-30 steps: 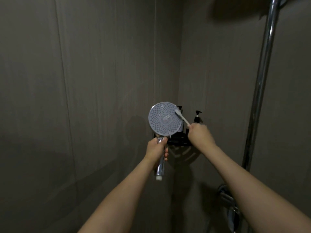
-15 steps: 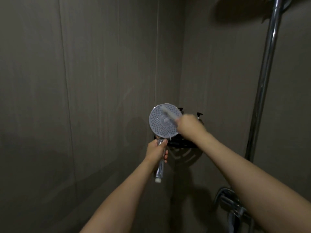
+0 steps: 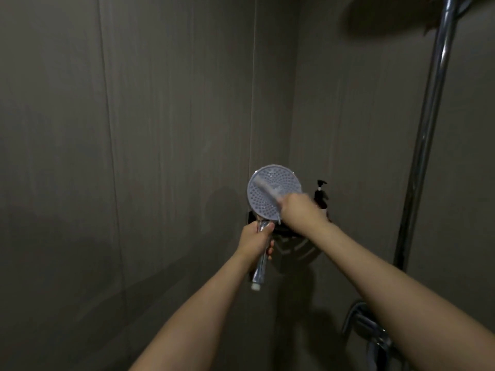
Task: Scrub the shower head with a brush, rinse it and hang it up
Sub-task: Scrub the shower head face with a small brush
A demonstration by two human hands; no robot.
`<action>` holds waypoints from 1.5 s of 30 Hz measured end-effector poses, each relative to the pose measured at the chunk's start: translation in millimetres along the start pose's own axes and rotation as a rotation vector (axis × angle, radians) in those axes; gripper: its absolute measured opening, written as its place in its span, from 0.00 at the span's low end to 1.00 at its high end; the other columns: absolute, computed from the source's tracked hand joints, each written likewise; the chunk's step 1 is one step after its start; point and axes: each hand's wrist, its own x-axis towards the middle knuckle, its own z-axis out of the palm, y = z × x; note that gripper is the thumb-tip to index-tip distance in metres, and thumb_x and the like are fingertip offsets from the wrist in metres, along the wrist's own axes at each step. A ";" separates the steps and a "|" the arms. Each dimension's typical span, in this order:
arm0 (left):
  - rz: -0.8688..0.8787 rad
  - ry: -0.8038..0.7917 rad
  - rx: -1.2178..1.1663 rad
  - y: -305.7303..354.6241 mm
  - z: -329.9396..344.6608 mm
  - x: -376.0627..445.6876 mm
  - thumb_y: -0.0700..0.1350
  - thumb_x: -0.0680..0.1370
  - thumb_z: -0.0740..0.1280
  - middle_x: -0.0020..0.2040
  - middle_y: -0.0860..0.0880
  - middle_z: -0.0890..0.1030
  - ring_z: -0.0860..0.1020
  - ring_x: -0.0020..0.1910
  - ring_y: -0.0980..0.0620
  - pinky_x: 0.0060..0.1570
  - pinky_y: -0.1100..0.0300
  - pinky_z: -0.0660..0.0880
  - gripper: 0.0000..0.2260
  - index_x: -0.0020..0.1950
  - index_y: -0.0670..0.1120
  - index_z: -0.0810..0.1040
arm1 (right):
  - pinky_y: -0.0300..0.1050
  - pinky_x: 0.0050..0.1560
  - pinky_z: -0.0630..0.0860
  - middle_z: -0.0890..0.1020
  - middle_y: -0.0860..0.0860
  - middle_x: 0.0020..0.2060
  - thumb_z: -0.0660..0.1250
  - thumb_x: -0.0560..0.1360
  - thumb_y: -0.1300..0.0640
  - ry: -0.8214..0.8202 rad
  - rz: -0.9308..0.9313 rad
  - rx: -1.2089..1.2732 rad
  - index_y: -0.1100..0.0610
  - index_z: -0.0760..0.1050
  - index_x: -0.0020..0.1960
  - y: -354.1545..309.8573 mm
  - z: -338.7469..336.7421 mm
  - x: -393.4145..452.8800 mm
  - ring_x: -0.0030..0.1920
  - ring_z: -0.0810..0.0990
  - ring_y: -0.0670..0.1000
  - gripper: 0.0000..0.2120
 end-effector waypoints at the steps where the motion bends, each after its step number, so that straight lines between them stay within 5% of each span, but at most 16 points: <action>1: -0.004 0.010 -0.014 -1.1 -0.4 0.3 0.42 0.79 0.61 0.25 0.46 0.70 0.67 0.16 0.55 0.19 0.67 0.65 0.11 0.36 0.45 0.69 | 0.45 0.38 0.72 0.80 0.58 0.42 0.56 0.79 0.58 -0.075 -0.022 0.004 0.60 0.76 0.51 -2.5 7.7 -6.7 0.38 0.76 0.55 0.11; 4: -0.012 0.038 -0.027 -5.2 -4.3 1.3 0.41 0.79 0.61 0.24 0.46 0.70 0.67 0.16 0.55 0.19 0.67 0.65 0.10 0.37 0.44 0.70 | 0.45 0.39 0.71 0.79 0.58 0.41 0.55 0.80 0.54 -0.099 -0.123 -0.051 0.58 0.75 0.45 -6.2 11.6 -17.3 0.38 0.74 0.54 0.13; 11: -0.026 0.012 0.026 -7.2 -7.5 -4.1 0.42 0.79 0.60 0.26 0.45 0.70 0.67 0.17 0.55 0.19 0.66 0.66 0.10 0.38 0.45 0.67 | 0.44 0.37 0.69 0.80 0.63 0.47 0.52 0.81 0.57 0.190 0.115 0.024 0.66 0.76 0.55 22.8 -31.9 7.9 0.41 0.77 0.59 0.17; 16: -0.022 0.018 0.007 -4.1 -5.4 0.5 0.42 0.79 0.60 0.25 0.46 0.70 0.67 0.17 0.55 0.19 0.66 0.65 0.11 0.37 0.45 0.67 | 0.45 0.37 0.71 0.80 0.62 0.45 0.54 0.79 0.59 0.015 0.021 0.015 0.63 0.76 0.53 10.9 -3.5 -6.4 0.46 0.81 0.60 0.13; 20: -0.019 0.010 0.030 -5.3 -3.7 0.1 0.43 0.79 0.60 0.24 0.46 0.70 0.67 0.17 0.54 0.20 0.66 0.66 0.11 0.36 0.45 0.67 | 0.44 0.38 0.70 0.81 0.63 0.47 0.53 0.80 0.60 0.172 0.134 0.095 0.66 0.77 0.51 22.7 -20.3 1.3 0.41 0.78 0.58 0.15; 24: -0.014 0.014 0.022 -6.6 -5.4 3.3 0.43 0.79 0.60 0.25 0.45 0.70 0.67 0.16 0.54 0.19 0.66 0.65 0.11 0.37 0.45 0.68 | 0.46 0.37 0.72 0.80 0.60 0.44 0.54 0.81 0.57 -0.014 0.021 0.115 0.64 0.76 0.52 10.3 -9.3 -5.4 0.40 0.78 0.57 0.15; 29: -0.028 0.001 0.027 -9.2 -3.8 1.1 0.43 0.79 0.60 0.26 0.45 0.69 0.67 0.16 0.54 0.19 0.67 0.66 0.11 0.37 0.45 0.67 | 0.45 0.36 0.71 0.81 0.63 0.45 0.53 0.80 0.59 0.092 0.060 0.050 0.64 0.76 0.48 30.4 -16.7 -1.5 0.42 0.80 0.60 0.14; 33: -0.023 0.015 0.018 -7.3 -6.3 3.9 0.43 0.80 0.60 0.25 0.45 0.69 0.66 0.17 0.55 0.19 0.67 0.65 0.12 0.37 0.44 0.67 | 0.44 0.35 0.69 0.81 0.60 0.46 0.54 0.79 0.61 -0.102 0.087 0.056 0.60 0.75 0.47 37.1 -0.8 -6.5 0.39 0.77 0.57 0.11; 36: -0.027 0.021 0.030 -9.1 -7.1 4.5 0.43 0.80 0.60 0.26 0.45 0.69 0.66 0.17 0.55 0.19 0.67 0.65 0.11 0.37 0.44 0.67 | 0.44 0.35 0.67 0.81 0.62 0.45 0.53 0.80 0.60 0.014 0.108 0.040 0.65 0.76 0.49 48.2 -4.9 -3.8 0.38 0.75 0.56 0.14; 39: -0.018 0.009 0.020 -11.9 -7.0 4.0 0.42 0.80 0.60 0.27 0.44 0.70 0.67 0.18 0.54 0.19 0.66 0.65 0.11 0.38 0.44 0.68 | 0.45 0.37 0.70 0.79 0.58 0.41 0.54 0.79 0.61 -0.155 0.049 0.072 0.61 0.76 0.49 35.5 5.2 -8.6 0.41 0.78 0.56 0.12; 43: -0.020 -0.005 0.029 -14.4 -3.6 3.6 0.42 0.80 0.60 0.26 0.44 0.69 0.66 0.18 0.54 0.20 0.66 0.65 0.10 0.38 0.44 0.67 | 0.44 0.37 0.68 0.80 0.63 0.45 0.54 0.79 0.63 0.020 0.100 0.061 0.65 0.76 0.50 42.9 -4.9 -3.6 0.45 0.80 0.61 0.12; 45: -0.019 -0.012 0.023 -14.5 -4.8 3.9 0.42 0.80 0.59 0.26 0.44 0.69 0.67 0.18 0.53 0.20 0.66 0.65 0.10 0.38 0.44 0.67 | 0.43 0.38 0.68 0.81 0.63 0.45 0.54 0.80 0.61 -0.036 0.030 0.082 0.61 0.75 0.46 37.8 -5.2 -8.1 0.42 0.79 0.59 0.12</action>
